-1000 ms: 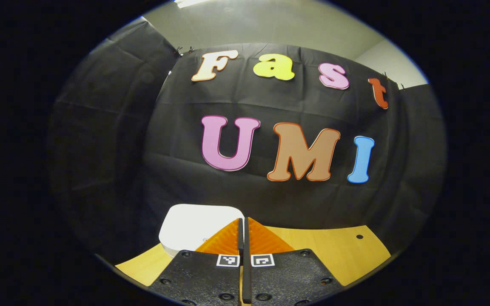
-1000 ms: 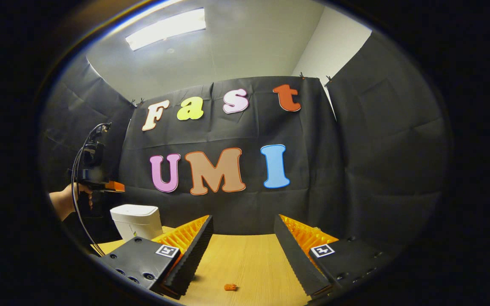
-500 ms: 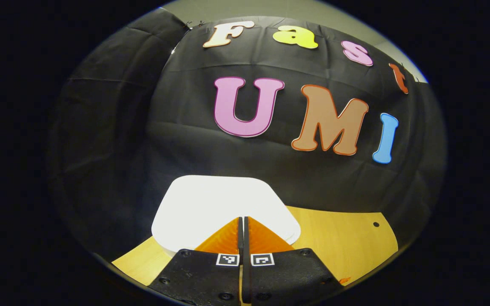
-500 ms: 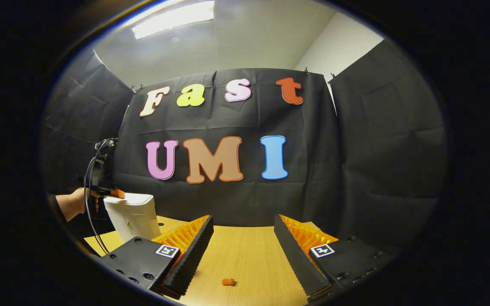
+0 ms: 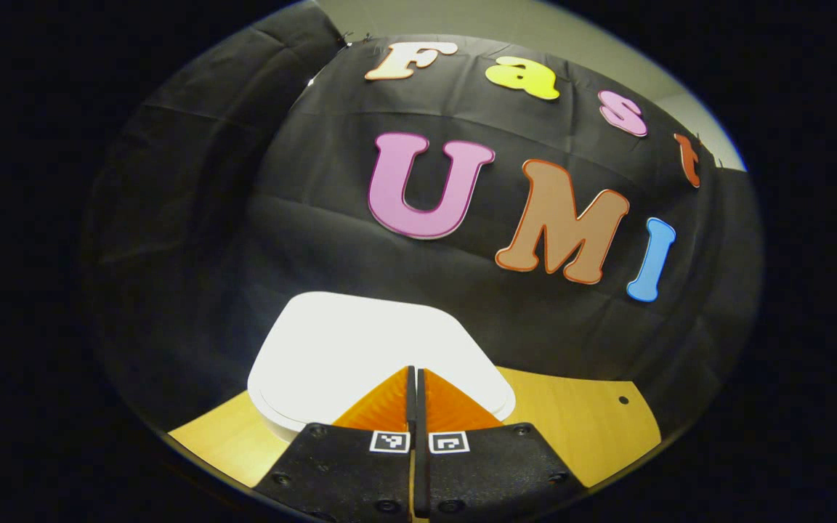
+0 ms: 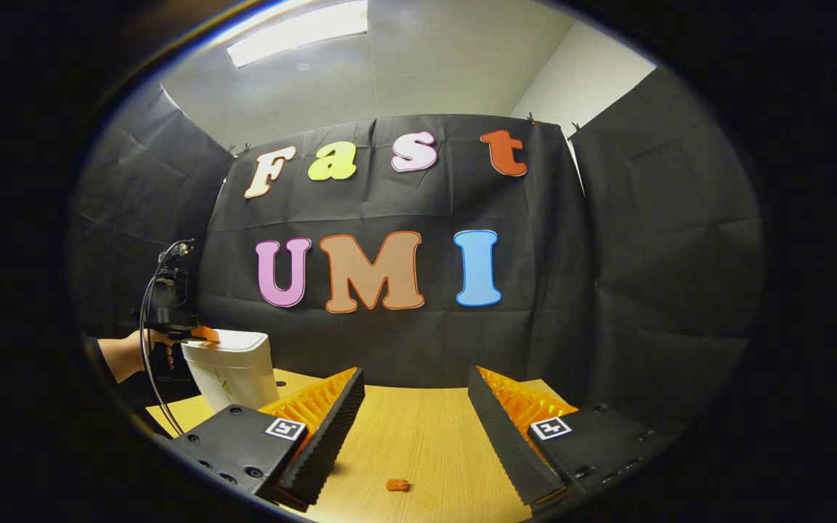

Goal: Press the lid of the desktop garbage bin to open it, pick up the crumpled paper on the desktop and throw it into the bin, then pick up the pop can on the desktop and drop it into the bin, and finally close the garbage bin lid.

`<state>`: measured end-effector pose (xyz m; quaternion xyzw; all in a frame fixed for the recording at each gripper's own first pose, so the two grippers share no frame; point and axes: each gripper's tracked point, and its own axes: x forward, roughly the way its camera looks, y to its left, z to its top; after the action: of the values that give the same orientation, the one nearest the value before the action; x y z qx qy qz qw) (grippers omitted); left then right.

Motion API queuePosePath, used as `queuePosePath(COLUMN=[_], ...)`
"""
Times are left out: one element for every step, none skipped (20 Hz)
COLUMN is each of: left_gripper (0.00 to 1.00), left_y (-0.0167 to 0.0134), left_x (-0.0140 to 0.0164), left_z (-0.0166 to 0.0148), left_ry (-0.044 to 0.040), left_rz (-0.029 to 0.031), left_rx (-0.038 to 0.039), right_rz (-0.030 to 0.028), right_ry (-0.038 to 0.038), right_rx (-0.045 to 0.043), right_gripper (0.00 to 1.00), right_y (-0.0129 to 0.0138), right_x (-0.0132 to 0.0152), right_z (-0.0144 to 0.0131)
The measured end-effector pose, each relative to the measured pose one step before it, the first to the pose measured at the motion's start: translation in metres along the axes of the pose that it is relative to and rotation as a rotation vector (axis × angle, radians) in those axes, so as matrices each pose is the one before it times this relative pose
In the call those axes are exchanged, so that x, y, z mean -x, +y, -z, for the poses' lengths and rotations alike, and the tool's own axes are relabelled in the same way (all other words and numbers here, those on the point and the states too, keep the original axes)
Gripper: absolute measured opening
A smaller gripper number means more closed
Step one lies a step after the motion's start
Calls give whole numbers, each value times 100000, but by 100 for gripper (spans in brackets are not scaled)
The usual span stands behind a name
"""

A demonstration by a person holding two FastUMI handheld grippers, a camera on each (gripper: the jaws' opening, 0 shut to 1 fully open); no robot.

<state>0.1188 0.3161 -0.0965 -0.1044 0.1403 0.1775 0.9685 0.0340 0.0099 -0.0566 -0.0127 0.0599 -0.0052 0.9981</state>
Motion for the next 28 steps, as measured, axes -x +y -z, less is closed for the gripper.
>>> queuePosePath(left_gripper=[0,0,4,15,24,51,64,69,72,87,94,96,95,93,93,94,93,93,93,93,93,93,93,94,93,93,93,93], left_y=[12,-1,-576,-1121,-795,-328,-460,-555,-725,-556,-586,-739,-748,-807,-740,-564,-466,-432,-521,-457,-416,-248,-98,-137,-129,46,105,233], left_x=[316,236,538,504,594,355,762,661,802,821,923,824,1034,811,820,750,670,606,600,512,571,457,490,522,471,466,411,257], left_z=[-844,-642,-1427,-1209,-1087,-616,-910,-515,-369,-291,-499,-391,-281,-304,-175,-108,-33,174,253,278,389,315,308,485,455,476,288,398], left_ry=[-2120,-3278,-4538,-3614,-3630,-3294,-2504,-2038,-1020,-1651,-1777,-1840,-1848,-1852,-1459,-832,-530,314,1113,924,1056,1059,847,1126,1400,1621,1281,1321], left_rz=[-2283,-617,1016,2975,1793,908,939,890,1687,878,926,1517,1279,1811,2047,1485,1058,1010,1154,856,542,496,-17,321,44,-111,-387,-592], left_rx=[-1291,-592,-365,-903,-2218,-3030,-3069,-2359,-1300,-824,-547,-497,-472,-570,-1390,-1776,-1481,-572,323,710,561,366,-46,-594,-899,-618,-405,-88], right_rz=[-744,-773,-583,-567,-504,-506,-542,-805,-948,-998,-1045,-1217,-1068,-1164,-1069,-623,-479,-219,-64,-84,-419,-147,-66,-166,155,584,667,576], right_ry=[-311,-106,-90,59,158,425,772,926,1142,1877,2091,2892,3166,3685,3311,3283,3063,2754,3272,3016,3510,3413,3317,3079,2926,2920,2797,2136], right_rx=[-177,-129,-42,47,50,-44,-197,-537,-685,-629,-763,-657,-1001,-1319,-1458,-1104,-290,481,1112,1010,726,1138,1219,1318,1662,1799,1847,2158], right_gripper=[96,96,96,96,96,96,96,96,96,96,96,96,96,96,96,96,96,96,96,96,96,97,96,96,96,97,97,97], right_y=[195,147,128,58,94,4,37,77,86,99,83,134,110,21,91,11,42,20,-76,-29,119,118,17,120,101,-87,-89,-39], right_x=[-212,-178,-123,-208,-95,-79,-128,-225,-272,-359,-432,-455,-629,-570,-624,-646,-610,-762,-802,-836,-1038,-1030,-1078,-900,-1007,-950,-960,-901], right_z=[-158,-9,-125,85,52,215,174,293,315,557,675,854,909,1083,1101,977,999,1069,1023,1110,1222,1010,1110,1159,1006,1101,1061,1075])
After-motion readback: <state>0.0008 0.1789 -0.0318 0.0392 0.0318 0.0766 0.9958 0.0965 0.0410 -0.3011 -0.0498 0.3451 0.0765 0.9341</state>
